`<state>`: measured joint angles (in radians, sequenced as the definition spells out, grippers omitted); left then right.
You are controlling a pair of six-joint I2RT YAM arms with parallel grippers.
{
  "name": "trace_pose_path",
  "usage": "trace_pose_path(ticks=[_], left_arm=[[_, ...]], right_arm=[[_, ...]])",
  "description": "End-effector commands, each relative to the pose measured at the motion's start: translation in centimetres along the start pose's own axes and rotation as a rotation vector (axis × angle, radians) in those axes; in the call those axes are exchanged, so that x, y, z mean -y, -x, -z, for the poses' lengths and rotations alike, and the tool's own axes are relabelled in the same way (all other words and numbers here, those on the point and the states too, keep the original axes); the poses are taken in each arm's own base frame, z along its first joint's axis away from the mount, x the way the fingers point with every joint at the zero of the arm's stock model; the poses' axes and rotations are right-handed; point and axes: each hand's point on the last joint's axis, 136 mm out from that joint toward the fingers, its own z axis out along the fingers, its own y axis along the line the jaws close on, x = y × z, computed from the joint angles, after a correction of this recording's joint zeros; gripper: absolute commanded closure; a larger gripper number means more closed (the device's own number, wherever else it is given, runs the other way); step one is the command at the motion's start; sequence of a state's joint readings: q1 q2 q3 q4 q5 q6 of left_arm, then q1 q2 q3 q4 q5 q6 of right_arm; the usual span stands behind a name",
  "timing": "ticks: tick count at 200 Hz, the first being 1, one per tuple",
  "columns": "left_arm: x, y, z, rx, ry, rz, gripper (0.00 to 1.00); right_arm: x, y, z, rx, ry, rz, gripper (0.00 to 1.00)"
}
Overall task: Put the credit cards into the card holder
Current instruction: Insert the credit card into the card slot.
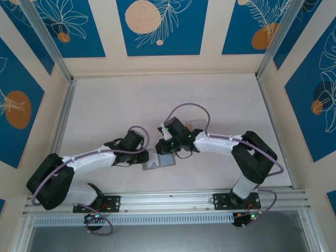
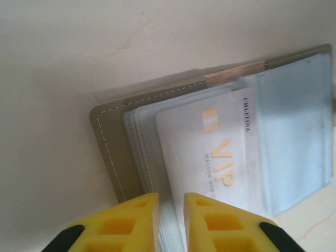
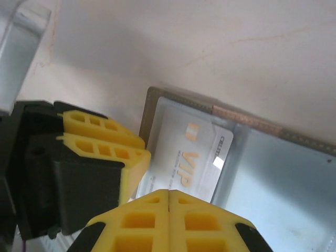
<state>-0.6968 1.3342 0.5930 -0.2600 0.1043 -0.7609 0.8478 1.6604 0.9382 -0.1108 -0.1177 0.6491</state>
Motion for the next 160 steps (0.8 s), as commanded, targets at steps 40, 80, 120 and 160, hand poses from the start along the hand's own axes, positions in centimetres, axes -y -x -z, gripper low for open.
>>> trace_pose_path(ticks=[40,80,120,160], left_arm=[[-1.5,0.0,-0.3,0.005,0.049,0.002,0.86],[-2.3,-0.8,-1.7,-0.035,0.074,-0.004,0.87],[-2.6,-1.8,-3.0,-0.067,0.064,0.001,0.88],[-2.2,-1.8,-3.0,-0.066,0.038,0.001,0.88]], right_arm=[[3.8,-2.7,-2.3,-0.12,-0.205,-0.009,1.0],[3.5,-3.0,-3.3,-0.141,-0.196,-0.007,1.0],[2.5,-2.9,-3.7,-0.148,-0.183,0.011,1.0],[1.1,-2.8,-4.3,-0.15,-0.137,0.006,1.0]])
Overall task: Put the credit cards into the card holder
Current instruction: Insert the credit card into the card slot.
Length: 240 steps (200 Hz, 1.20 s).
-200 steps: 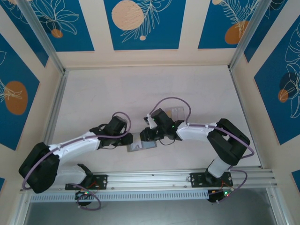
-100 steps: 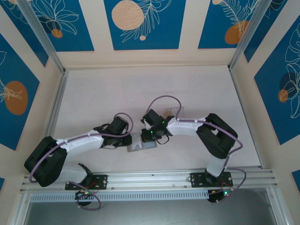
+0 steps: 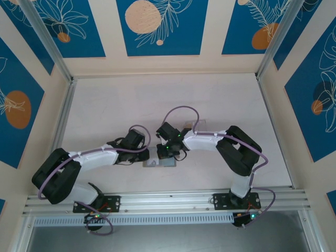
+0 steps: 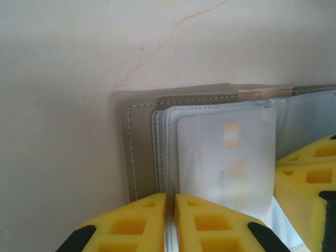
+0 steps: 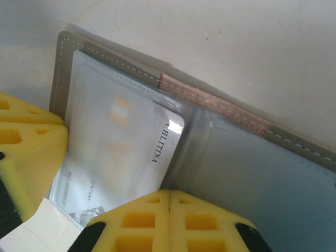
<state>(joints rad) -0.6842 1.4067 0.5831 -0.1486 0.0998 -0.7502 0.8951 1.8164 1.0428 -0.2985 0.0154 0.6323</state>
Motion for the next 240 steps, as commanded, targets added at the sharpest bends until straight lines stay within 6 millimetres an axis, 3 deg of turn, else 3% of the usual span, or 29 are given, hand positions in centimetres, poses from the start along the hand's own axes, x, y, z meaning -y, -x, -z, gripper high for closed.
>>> trace_pose_path(ticks=[1,14,57,83,132,177,240], left_arm=[[-2.2,-2.9,-1.3,-0.096,0.05,0.005,0.88],[-1.8,-2.8,-1.0,-0.094,0.031,0.008,0.86],[-0.6,-1.0,2.5,0.001,-0.028,0.03,0.82],[-0.4,-0.7,3.2,0.003,-0.05,0.047,0.82],[-2.4,-1.6,1.7,-0.036,0.046,0.041,0.85],[-3.0,-2.4,-0.1,-0.073,0.053,0.039,0.87],[-2.8,-3.0,-0.7,-0.086,0.035,0.039,0.88]], right_arm=[[-3.0,-0.1,-0.7,-0.013,0.092,0.029,1.0],[-3.2,0.1,-0.7,-0.008,0.099,0.02,1.0],[-0.4,-0.2,-1.4,-0.033,0.003,-0.058,1.0],[0.6,-0.4,-1.5,-0.046,-0.017,-0.085,1.0],[0.6,-0.3,-1.2,-0.046,-0.015,-0.086,1.0],[0.3,-0.2,-0.9,-0.039,-0.006,-0.079,1.0],[-3.9,0.8,-0.5,-0.003,0.114,-0.031,0.9]])
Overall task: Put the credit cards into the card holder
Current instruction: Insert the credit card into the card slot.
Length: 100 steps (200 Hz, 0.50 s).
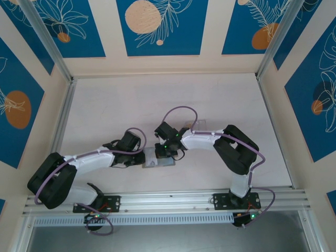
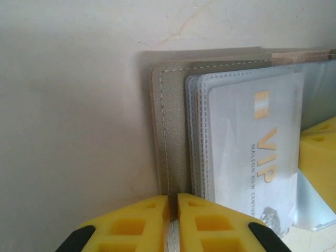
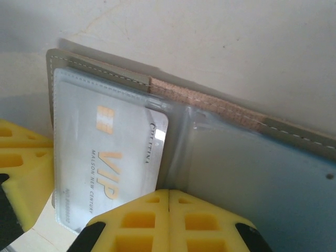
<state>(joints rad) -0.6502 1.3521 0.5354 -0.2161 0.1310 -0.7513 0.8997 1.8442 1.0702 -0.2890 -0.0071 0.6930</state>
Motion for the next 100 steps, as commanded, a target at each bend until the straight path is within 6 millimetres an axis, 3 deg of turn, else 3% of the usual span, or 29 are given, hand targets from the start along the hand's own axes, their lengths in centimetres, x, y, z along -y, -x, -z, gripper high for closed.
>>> trace_pose_path(ticks=[1,42,100], left_arm=[[-0.8,-1.1,-1.4,-0.033,0.01,0.0,0.88],[-0.8,-1.2,-1.5,-0.038,0.018,-0.001,0.87],[-1.7,-1.7,-1.8,-0.042,0.044,0.016,0.88]], right_arm=[[-3.2,0.3,0.0,0.005,0.092,0.025,0.9],[-4.3,0.6,1.7,0.045,0.154,0.007,0.74],[1.7,1.5,5.5,0.093,-0.178,0.102,0.73]])
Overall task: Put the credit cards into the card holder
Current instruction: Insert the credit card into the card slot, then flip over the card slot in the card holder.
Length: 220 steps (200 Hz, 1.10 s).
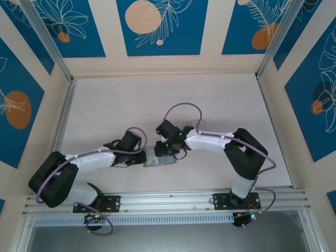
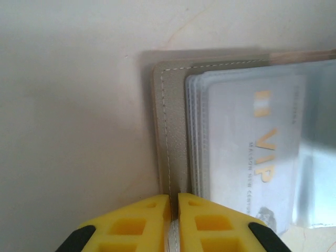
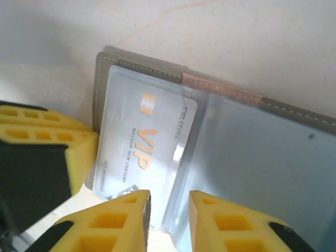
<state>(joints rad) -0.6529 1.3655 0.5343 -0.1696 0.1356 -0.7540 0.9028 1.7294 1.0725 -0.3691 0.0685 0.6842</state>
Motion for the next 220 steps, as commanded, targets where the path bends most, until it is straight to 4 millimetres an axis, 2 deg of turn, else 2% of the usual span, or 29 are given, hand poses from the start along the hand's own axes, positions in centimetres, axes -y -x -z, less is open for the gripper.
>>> trace_pose_path(ticks=[1,47,76,118,127,148,174,201,220], left_arm=[[-2.4,-2.3,-1.4,-0.062,0.069,0.021,0.88],[-2.3,-2.2,-1.3,-0.06,0.064,0.02,0.88],[-2.2,-2.3,-1.3,-0.063,0.063,0.019,0.88],[-2.2,-2.2,-1.1,-0.059,0.063,0.018,0.88],[-2.2,-2.2,-1.1,-0.057,0.064,0.019,0.88],[-2.1,-2.1,-1.1,-0.059,0.061,0.015,0.88],[-2.1,-2.2,-1.1,-0.061,0.062,0.015,0.88],[-2.1,-2.2,-1.1,-0.061,0.059,0.015,0.88],[-2.0,-2.2,-1.1,-0.06,0.053,0.013,0.88]], right_arm=[[2.1,0.9,1.9,0.019,-0.144,0.09,0.73],[4.5,1.4,0.9,-0.015,-0.269,0.152,0.66],[5.1,1.5,-0.3,-0.03,-0.295,0.166,0.57],[5.6,0.5,-2.0,-0.068,-0.312,0.175,0.57],[5.6,0.1,-2.4,-0.079,-0.319,0.179,0.6],[5.8,-0.7,-2.8,-0.091,-0.343,0.192,0.72],[5.9,-0.7,-2.4,-0.077,-0.374,0.202,0.9],[5.3,0.1,-1.0,-0.042,-0.408,0.228,1.0],[4.1,0.7,0.0,-0.02,-0.402,0.253,1.0]])
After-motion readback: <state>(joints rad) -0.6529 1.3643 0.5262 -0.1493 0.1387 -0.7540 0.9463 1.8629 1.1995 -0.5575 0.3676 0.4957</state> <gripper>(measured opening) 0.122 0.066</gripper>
